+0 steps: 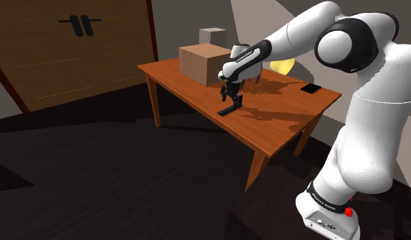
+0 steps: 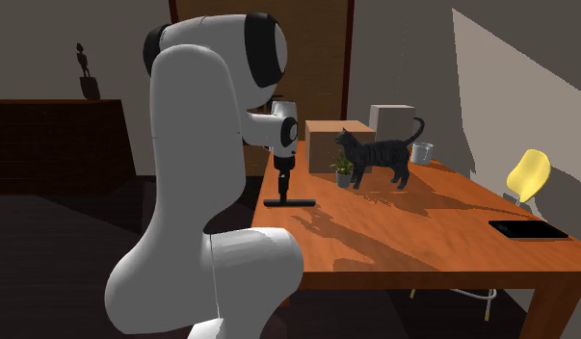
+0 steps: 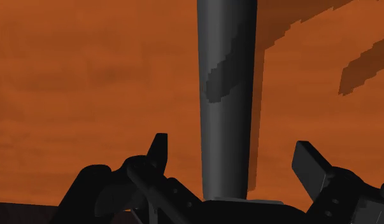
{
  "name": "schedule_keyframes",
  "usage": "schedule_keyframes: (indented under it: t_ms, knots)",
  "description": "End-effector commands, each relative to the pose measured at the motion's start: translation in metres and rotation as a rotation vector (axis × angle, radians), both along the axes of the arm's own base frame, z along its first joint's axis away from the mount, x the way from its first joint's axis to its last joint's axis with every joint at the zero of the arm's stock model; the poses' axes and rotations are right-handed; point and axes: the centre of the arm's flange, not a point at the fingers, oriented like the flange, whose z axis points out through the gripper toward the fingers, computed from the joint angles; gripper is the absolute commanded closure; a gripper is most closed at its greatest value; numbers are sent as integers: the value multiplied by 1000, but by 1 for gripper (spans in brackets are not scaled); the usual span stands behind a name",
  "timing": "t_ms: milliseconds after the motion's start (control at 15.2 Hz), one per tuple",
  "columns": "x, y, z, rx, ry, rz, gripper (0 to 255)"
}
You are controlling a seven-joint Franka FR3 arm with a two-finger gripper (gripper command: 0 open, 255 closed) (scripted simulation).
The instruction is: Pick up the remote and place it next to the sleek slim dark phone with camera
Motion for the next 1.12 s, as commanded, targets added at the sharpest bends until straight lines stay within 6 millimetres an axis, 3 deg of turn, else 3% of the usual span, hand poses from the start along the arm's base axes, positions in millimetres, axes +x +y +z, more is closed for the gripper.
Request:
schedule_keyframes:
  t_ms: [0, 198, 726, 792, 1056]
  knots:
    - [1, 1, -10, 0, -1, 3, 0]
    - [2, 1, -28, 0, -1, 3, 0]
    - [2, 1, -28, 0, -1, 3, 0]
    - [2, 1, -28, 0, -1, 3, 255]
    - [2, 0, -28, 0, -1, 3, 255]
